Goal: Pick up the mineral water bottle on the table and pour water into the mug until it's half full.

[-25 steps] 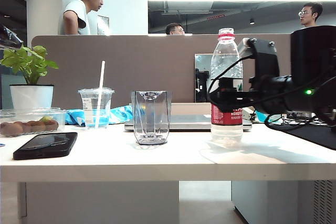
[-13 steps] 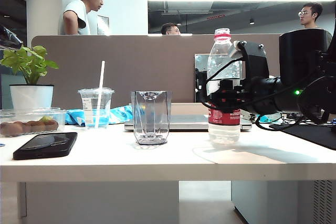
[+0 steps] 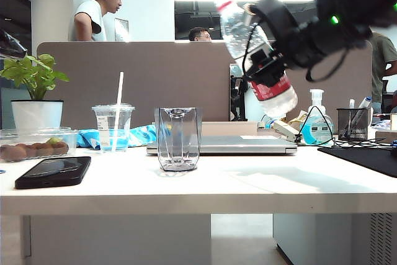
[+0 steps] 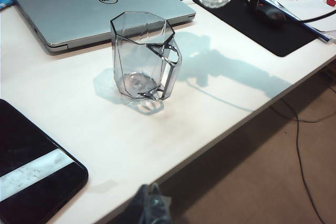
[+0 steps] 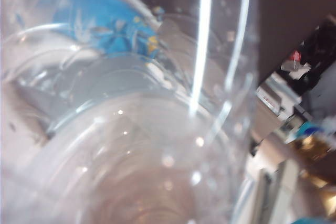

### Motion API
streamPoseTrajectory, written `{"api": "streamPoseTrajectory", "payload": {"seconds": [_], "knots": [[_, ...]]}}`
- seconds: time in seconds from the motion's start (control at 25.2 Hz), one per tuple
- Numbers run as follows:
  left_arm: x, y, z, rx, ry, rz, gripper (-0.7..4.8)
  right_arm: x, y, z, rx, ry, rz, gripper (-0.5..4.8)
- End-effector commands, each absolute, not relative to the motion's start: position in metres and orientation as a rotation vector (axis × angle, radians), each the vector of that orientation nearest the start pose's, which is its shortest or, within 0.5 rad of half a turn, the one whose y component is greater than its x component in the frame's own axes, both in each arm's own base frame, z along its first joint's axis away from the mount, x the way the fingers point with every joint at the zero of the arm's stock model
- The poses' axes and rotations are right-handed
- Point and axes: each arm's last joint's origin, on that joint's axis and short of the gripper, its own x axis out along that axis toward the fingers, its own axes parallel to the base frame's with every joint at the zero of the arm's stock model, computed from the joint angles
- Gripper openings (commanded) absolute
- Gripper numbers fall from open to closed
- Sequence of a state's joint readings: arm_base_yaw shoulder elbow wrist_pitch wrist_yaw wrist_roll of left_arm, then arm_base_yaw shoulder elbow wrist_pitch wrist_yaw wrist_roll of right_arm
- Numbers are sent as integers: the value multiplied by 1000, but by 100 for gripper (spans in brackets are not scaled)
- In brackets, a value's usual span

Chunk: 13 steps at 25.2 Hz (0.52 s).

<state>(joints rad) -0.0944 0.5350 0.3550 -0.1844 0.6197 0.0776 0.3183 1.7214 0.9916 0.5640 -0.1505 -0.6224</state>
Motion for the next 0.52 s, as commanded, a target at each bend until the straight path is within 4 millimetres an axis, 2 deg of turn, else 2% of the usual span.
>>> {"api": "streamPoseTrajectory", "payload": {"seconds": [0.04, 0.2, 0.52], "knots": [[128, -29, 223, -20, 319, -725, -4, 357, 139, 254, -841, -10, 472, 243], [128, -29, 223, -21, 320, -725, -4, 358, 157, 269, -1008, 20, 490, 244], [128, -29, 223, -20, 320, -725, -4, 359, 155, 260, -1257, 75, 475, 243]]}}
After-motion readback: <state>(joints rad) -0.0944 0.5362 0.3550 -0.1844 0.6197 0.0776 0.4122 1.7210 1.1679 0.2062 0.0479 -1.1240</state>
